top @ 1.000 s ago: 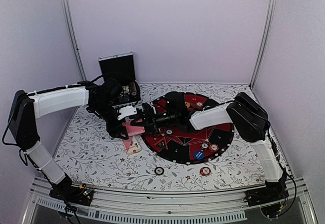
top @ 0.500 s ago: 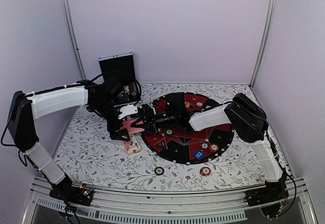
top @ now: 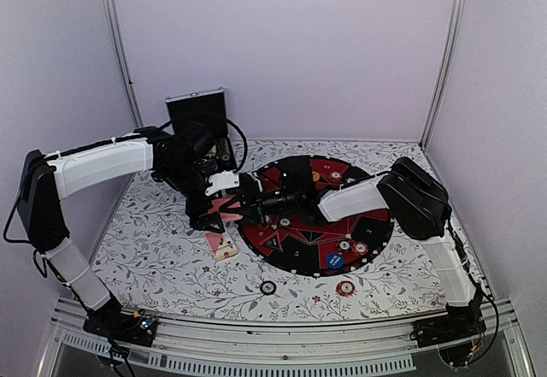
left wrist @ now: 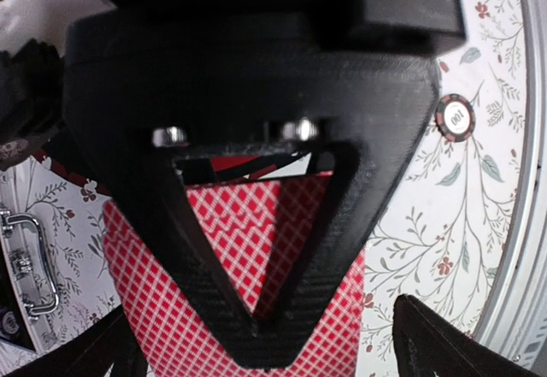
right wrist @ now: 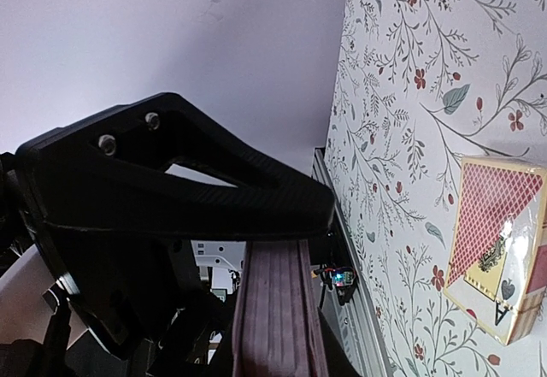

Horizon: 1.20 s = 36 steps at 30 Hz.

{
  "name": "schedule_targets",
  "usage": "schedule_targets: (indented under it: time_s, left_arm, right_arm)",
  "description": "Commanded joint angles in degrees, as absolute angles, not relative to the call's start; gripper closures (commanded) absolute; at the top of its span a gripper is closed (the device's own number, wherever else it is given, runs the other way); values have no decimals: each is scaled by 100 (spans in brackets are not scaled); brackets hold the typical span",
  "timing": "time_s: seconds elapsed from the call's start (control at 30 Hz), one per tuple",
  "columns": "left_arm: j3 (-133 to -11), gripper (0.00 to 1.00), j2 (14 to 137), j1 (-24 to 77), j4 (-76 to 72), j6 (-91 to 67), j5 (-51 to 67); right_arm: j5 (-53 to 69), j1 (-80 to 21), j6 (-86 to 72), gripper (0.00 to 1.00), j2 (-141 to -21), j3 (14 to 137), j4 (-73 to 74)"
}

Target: Distribute texas hold em gaming equipment

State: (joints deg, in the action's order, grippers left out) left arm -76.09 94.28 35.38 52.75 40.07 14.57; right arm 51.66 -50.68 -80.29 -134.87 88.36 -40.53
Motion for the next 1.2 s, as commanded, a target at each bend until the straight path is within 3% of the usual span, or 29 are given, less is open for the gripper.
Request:
schedule_targets:
  time_s: [0.0, 0.53, 0.87, 1.07, 1.17]
  left_arm:
    - [-7691, 0, 9512, 3595, 5473, 4142, 1474]
    - [-7832, 2, 9636, 3571, 5531, 4213, 1520]
    - [-7821, 30, 9673, 3574, 5678, 4250, 1540]
    - [-8034, 40, 9741, 3586, 5691, 4160, 1593]
    - [-8068, 46, 9746, 3603, 5700, 4166, 1625]
  right_arm:
    - [5286, -5146, -8170, 96, -13488, 8775, -4651]
    - [5360, -5217, -8233, 96, -13500, 8745, -4685]
    - [5370, -5214, -8261, 93, -13526, 8769, -4669]
    - [5370, -5215, -8267, 88, -13559, 8789, -4553]
    - [5375, -5217, -8246, 80, -13568, 8819, -4485]
